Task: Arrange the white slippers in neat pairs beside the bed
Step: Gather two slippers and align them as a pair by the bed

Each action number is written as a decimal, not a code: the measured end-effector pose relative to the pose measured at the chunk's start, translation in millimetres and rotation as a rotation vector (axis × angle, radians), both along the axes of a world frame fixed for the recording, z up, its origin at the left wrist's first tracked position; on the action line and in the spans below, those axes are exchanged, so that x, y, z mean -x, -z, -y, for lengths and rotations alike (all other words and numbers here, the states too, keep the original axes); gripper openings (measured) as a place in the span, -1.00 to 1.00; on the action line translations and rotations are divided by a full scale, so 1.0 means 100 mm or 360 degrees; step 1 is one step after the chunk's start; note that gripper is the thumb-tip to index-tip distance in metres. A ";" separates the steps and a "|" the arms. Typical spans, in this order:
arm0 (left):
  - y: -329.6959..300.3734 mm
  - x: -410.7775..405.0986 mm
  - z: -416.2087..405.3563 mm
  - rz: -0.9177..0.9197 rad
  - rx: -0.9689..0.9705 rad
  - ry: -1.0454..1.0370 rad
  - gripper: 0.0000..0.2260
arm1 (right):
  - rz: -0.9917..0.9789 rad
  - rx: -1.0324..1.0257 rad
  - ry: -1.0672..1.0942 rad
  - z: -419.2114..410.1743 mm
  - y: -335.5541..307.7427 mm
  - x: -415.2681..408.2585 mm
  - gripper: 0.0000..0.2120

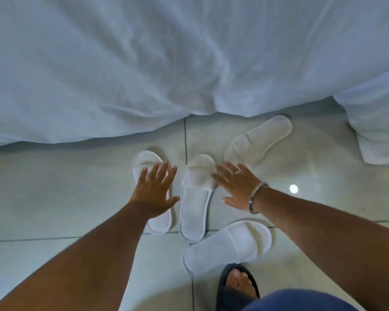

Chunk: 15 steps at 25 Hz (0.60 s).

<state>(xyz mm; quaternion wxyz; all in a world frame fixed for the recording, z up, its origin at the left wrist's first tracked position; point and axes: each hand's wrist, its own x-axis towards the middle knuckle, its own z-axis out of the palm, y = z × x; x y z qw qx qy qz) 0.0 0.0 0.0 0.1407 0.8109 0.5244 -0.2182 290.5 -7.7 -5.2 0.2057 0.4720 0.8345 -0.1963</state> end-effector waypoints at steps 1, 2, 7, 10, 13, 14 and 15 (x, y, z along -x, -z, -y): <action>0.11 0.08 -0.03 -0.0072 0.0003 0.0048 -0.17 | -0.0047 -0.0025 -0.0102 -0.09 0.15 0.15 -0.23; 0.23 0.17 -0.06 -0.0107 0.0036 0.0061 -0.15 | -0.0049 -0.0014 -0.0155 -0.16 0.25 0.28 -0.23; 0.58 0.54 -0.05 -0.0002 0.0047 0.0150 -0.15 | 0.0091 -0.0059 -0.0261 -0.30 0.58 0.57 -0.25; 0.65 0.70 -0.10 -0.0046 -0.0027 -0.0224 -0.17 | 0.0162 -0.0073 -0.0247 -0.36 0.64 0.66 -0.21; 0.60 1.08 -0.23 -0.0263 -0.0012 -0.1005 -0.13 | 0.0207 -0.0076 -0.0149 -0.47 0.67 0.94 -0.19; 0.55 1.27 -0.27 -0.0270 -0.0002 -0.1192 -0.10 | 0.0222 -0.0080 -0.0106 -0.49 0.67 1.05 -0.19; 0.51 1.45 -0.31 -0.0217 -0.0011 -0.1349 -0.08 | 0.0243 -0.0085 -0.0055 -0.50 0.68 1.13 -0.18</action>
